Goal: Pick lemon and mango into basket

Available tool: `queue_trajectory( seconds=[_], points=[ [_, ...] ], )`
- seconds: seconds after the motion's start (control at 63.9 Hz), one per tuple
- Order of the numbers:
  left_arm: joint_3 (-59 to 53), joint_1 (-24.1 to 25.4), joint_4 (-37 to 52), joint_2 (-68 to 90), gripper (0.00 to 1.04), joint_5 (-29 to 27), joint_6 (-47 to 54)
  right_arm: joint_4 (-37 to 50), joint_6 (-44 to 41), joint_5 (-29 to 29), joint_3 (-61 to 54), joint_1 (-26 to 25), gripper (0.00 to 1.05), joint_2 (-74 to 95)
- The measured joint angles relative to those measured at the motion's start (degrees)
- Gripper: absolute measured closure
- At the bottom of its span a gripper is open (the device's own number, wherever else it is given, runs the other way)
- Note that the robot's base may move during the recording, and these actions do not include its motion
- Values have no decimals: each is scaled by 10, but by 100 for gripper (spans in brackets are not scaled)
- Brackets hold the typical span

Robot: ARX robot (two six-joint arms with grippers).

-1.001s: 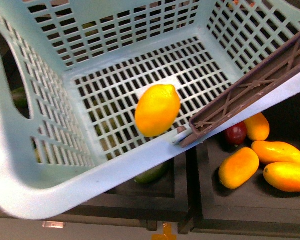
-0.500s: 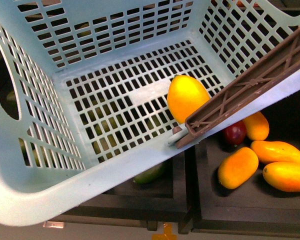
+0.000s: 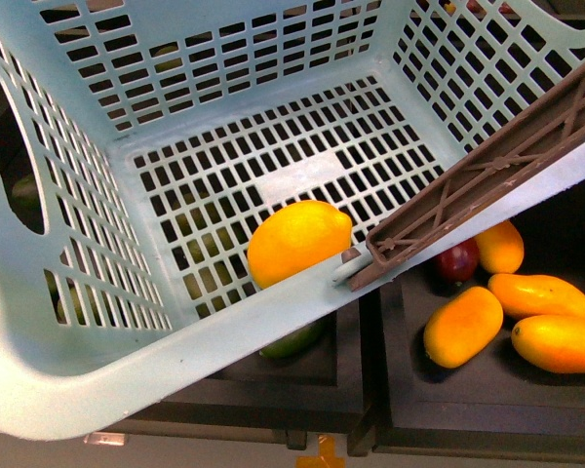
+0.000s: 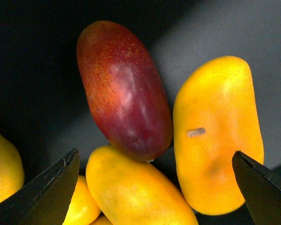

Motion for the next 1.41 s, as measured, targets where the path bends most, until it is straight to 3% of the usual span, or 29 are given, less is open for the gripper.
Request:
queue_trajectory(
  seconds=[0.97, 1.189, 1.408],
  points=[
    [0, 0, 0, 0, 90, 2, -1, -64, -20, 46, 203, 47, 9, 165],
    [0, 0, 0, 0, 90, 2, -1, -58, -32, 63, 208, 43, 35, 176],
    [0, 0, 0, 0, 90, 2, -1, -55, -42, 42, 201, 26, 41, 172]
  ],
)
